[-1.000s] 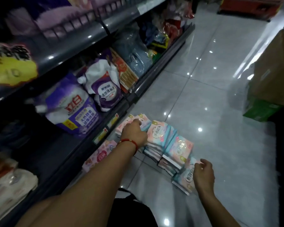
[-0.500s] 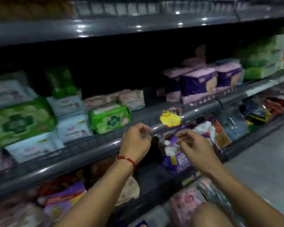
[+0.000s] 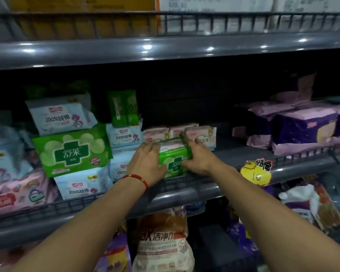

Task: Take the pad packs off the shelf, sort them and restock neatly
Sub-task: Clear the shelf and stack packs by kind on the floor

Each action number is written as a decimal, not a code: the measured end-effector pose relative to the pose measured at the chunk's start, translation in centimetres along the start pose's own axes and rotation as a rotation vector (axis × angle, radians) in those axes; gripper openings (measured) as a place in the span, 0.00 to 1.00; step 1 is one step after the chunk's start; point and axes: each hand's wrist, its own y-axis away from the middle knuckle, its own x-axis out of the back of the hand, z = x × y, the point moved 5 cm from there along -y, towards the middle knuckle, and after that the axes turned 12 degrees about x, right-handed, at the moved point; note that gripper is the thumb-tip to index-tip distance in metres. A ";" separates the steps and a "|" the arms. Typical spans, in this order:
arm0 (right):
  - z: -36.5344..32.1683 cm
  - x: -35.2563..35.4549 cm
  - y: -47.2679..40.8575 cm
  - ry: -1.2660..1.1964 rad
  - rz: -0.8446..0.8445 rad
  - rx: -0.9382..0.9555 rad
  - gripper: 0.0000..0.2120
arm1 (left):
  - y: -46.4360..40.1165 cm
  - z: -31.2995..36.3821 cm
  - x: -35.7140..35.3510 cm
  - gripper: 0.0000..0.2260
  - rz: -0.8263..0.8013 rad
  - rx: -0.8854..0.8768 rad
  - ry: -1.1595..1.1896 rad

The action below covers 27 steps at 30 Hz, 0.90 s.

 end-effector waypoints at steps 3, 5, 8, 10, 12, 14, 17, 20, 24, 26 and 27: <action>0.8 -0.7 -0.4 -0.247 0.124 -0.031 0.31 | -0.2 0.4 -0.5 0.18 0.045 0.012 -0.051; 1.4 -0.3 -0.4 -0.426 0.274 -0.098 0.22 | 0.2 0.6 -0.1 0.16 0.140 0.037 -0.086; 2.4 0.4 -0.1 -0.580 0.408 -0.186 0.24 | 0.4 0.5 0.1 0.17 0.176 0.079 -0.057; 2.0 1.3 0.5 -0.683 0.505 -0.172 0.23 | 0.6 0.3 0.1 0.18 0.182 0.073 0.109; 1.2 2.8 1.6 -0.776 0.618 -0.102 0.22 | 1.1 0.5 0.5 0.19 0.264 0.005 0.266; 0.1 4.8 3.5 -0.860 0.686 -0.054 0.22 | 2.2 1.2 1.5 0.20 0.346 -0.067 0.399; -0.6 6.2 7.2 -1.014 0.620 -0.080 0.21 | 4.6 2.5 2.5 0.20 0.341 -0.121 0.598; 0.0 5.7 11.7 -1.064 0.553 -0.136 0.30 | 8.3 3.4 2.2 0.19 0.274 -0.140 0.698; 1.1 4.0 17.6 -1.128 0.486 -0.194 0.30 | 13.7 3.6 1.2 0.17 0.163 -0.120 0.793; 1.8 2.4 20.4 -1.123 0.434 -0.258 0.30 | 16.0 2.9 0.0 0.15 0.077 -0.051 0.915; 2.1 1.4 21.6 -1.113 0.414 -0.280 0.31 | 17.1 2.4 -0.9 0.16 0.034 0.025 0.974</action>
